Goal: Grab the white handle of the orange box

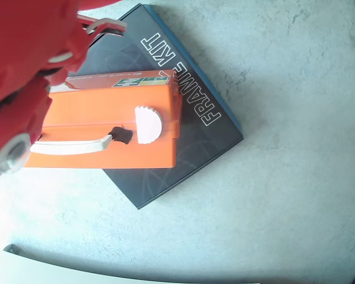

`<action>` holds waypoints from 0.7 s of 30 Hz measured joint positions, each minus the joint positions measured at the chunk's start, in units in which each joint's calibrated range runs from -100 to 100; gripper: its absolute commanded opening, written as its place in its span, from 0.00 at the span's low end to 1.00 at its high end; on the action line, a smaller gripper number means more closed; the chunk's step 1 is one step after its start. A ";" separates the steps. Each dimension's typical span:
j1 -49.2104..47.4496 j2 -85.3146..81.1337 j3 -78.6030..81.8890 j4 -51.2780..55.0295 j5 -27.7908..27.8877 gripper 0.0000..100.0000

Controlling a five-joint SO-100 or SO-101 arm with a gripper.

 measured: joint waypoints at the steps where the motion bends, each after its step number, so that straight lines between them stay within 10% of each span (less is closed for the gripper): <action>1: 0.00 0.00 0.00 0.00 0.00 0.01; 15: 1.01 -8.44 3.69 0.17 0.00 0.02; 21: 2.41 -8.08 3.69 0.17 0.00 0.22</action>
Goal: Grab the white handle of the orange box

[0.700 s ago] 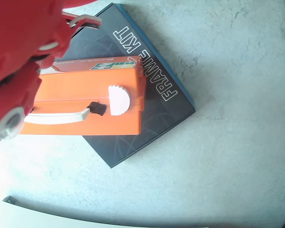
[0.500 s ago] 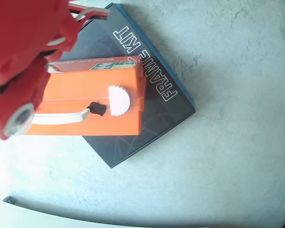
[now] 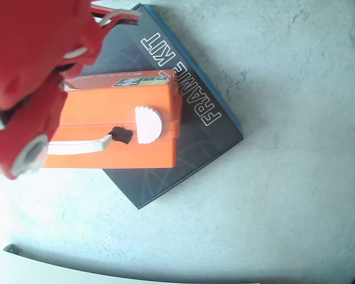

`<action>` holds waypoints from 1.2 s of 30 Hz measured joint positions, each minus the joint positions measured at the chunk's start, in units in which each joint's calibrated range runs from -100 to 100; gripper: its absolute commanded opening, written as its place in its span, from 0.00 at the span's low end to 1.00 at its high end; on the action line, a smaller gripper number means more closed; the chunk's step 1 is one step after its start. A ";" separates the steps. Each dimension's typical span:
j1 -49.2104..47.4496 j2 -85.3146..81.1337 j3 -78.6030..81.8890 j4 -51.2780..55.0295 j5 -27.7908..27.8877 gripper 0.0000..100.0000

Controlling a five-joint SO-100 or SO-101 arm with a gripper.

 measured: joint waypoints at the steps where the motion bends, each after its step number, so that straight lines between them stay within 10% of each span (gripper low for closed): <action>1: 0.10 0.09 -0.63 0.00 0.00 0.25; 22: -4.33 61.90 -91.90 -18.68 11.92 0.25; 36: -8.85 70.87 -109.90 -19.10 17.61 0.25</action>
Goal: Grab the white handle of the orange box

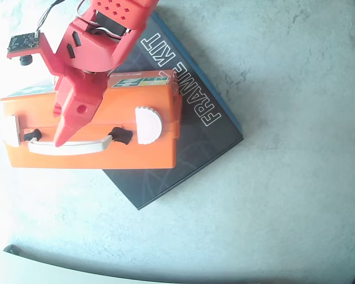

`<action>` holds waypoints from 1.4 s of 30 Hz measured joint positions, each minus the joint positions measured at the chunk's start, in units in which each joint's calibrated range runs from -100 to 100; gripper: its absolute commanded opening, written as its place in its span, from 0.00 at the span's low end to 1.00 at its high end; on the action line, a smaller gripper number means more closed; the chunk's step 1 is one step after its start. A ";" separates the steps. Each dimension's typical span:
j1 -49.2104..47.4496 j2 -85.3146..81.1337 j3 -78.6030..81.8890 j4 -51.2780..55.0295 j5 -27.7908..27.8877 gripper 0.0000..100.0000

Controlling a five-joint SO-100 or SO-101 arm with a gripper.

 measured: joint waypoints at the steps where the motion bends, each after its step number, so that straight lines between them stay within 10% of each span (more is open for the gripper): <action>1: 0.60 0.00 -1.44 -0.08 0.10 0.25; 42: 4.33 -2.66 12.78 -10.87 0.21 0.25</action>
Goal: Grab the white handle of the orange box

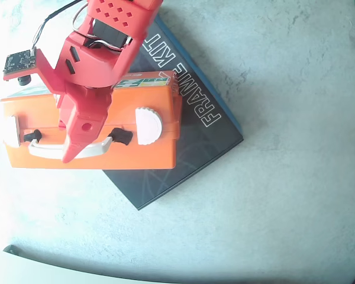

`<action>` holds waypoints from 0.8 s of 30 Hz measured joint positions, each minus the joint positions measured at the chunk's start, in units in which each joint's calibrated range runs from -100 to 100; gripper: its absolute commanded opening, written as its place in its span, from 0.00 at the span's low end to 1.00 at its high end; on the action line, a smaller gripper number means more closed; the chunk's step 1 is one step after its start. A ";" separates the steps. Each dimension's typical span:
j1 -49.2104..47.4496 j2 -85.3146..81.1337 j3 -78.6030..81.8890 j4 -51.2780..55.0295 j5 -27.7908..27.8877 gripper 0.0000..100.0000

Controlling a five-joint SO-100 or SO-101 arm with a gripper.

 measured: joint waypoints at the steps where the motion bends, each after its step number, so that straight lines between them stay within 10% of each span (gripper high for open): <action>1: 1.11 0.00 0.00 0.00 0.00 0.25; 24: 9.26 18.56 -22.05 0.17 0.00 0.25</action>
